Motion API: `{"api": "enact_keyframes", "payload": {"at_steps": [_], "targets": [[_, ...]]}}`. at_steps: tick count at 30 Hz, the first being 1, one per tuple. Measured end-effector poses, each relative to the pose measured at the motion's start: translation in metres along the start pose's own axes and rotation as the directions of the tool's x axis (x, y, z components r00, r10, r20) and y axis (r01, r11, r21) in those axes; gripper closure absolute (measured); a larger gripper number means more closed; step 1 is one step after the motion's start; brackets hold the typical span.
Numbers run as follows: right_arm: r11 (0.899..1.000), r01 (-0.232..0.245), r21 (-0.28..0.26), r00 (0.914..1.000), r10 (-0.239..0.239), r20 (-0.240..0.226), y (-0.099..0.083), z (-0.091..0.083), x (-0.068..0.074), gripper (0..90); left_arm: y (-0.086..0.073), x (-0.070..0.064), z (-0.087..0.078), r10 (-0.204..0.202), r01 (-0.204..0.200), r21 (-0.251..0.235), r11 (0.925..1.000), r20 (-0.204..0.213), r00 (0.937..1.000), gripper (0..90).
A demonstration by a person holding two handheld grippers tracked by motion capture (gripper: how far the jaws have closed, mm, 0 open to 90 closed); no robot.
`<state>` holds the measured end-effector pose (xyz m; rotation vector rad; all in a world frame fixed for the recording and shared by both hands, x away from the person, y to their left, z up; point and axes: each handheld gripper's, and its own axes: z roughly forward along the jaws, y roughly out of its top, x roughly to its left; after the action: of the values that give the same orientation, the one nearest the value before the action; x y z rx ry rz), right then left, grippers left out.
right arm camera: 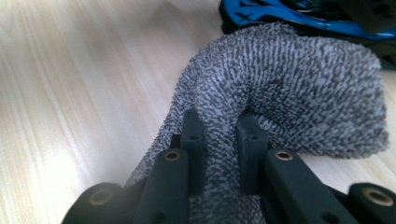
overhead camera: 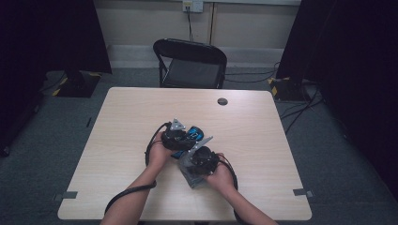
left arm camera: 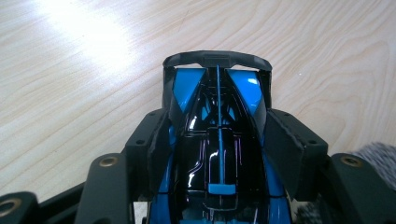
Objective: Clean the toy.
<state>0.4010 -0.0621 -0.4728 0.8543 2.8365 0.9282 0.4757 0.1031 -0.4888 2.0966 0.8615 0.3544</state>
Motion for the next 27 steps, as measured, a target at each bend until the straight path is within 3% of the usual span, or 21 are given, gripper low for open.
{"api": "enact_keyframes", "payload": {"at_steps": [11, 18, 22, 27], "targets": [[1.000, 0.021, 0.004, 0.9990, -0.021, -0.040, 0.002, 0.003, 0.011, 76.9, 0.000, 0.000, -0.001, -0.003, 0.003, 0.001, 1.0000, 0.001, 1.0000, 41.2], [0.998, 0.061, -0.005, 0.9955, -0.062, -0.072, 0.003, 0.003, 0.019, 76.4, -0.001, 0.001, -0.001, -0.003, 0.003, -0.005, 1.0000, 0.007, 1.0000, 41.3], [0.996, 0.083, -0.010, 0.9945, -0.083, -0.063, 0.004, 0.001, 0.022, 75.9, 0.000, 0.001, -0.001, -0.011, 0.011, 0.003, 0.9999, 0.006, 0.9999, 41.4], [0.996, 0.088, -0.017, 0.9935, -0.089, -0.072, 0.001, 0.000, 0.021, 74.3, 0.002, 0.004, -0.001, -0.069, 0.069, 0.001, 0.9976, 0.050, 0.9963, 35.6]]}}
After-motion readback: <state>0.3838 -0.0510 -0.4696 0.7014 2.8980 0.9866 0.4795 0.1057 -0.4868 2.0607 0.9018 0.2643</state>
